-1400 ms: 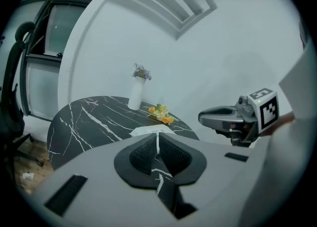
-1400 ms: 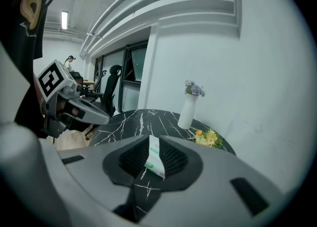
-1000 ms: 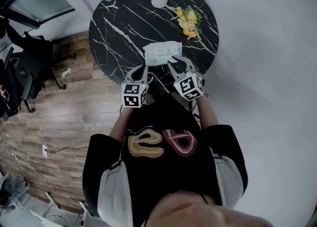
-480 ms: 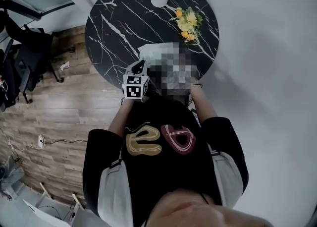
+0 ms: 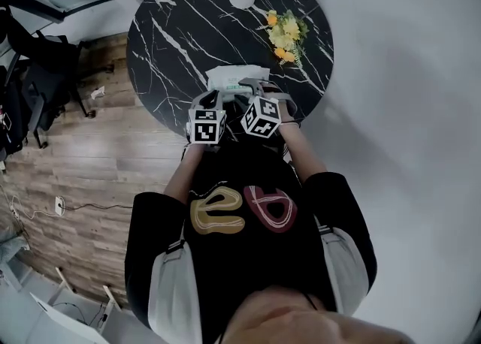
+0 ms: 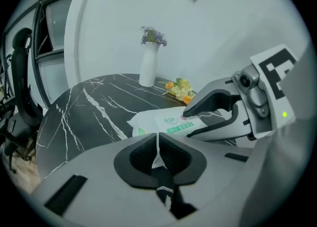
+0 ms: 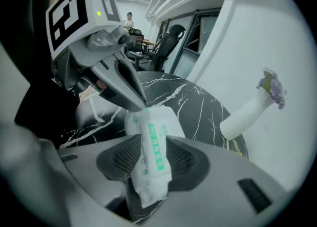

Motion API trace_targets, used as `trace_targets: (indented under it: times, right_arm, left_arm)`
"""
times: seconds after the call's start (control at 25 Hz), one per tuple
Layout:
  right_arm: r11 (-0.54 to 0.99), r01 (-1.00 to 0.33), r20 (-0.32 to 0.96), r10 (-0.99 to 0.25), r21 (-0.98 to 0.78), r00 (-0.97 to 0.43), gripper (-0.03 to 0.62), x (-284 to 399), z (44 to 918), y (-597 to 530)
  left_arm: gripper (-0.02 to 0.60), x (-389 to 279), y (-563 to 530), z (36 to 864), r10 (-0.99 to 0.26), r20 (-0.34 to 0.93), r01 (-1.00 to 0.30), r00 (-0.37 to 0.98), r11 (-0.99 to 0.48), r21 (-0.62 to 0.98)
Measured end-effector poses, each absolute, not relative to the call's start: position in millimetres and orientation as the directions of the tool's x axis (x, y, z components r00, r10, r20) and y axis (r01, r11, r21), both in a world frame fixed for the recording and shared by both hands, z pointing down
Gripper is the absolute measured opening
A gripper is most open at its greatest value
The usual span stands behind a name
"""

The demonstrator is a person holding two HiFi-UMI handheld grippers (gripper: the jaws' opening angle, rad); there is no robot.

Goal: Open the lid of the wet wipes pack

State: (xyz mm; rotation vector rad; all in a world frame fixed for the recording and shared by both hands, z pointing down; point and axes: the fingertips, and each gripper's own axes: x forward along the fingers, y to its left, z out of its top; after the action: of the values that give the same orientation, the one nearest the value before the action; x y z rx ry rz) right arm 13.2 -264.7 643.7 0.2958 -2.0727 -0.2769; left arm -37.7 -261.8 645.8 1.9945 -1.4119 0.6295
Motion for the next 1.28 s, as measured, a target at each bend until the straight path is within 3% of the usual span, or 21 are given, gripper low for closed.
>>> trace_targets:
  times: [0.28, 0.44, 1.28]
  right_arm:
    - [0.927, 0.027, 0.839, -0.327, 0.375, -0.434, 0.166, 13.8, 661.2, -267.9]
    - [0.940, 0.062, 0.856, -0.278, 0.336, -0.435, 0.132, 11.6, 666.7, -266.2]
    - [0.998, -0.030, 0.868, 0.034, -0.056, -0.496, 0.129, 11.2, 660.4, -276.6]
  left_arm:
    - [0.028, -36.5, -266.0, 660.8, -0.636, 0.716, -0.956, 0.288, -0.237, 0.174]
    - [0.028, -37.8, -266.7, 667.2, -0.622, 0.741, -0.963, 0.255, -0.230, 0.138]
    - [0.028, -30.5, -268.6, 675.6, -0.633, 0.760, -0.945, 0.149, -0.318, -0.080]
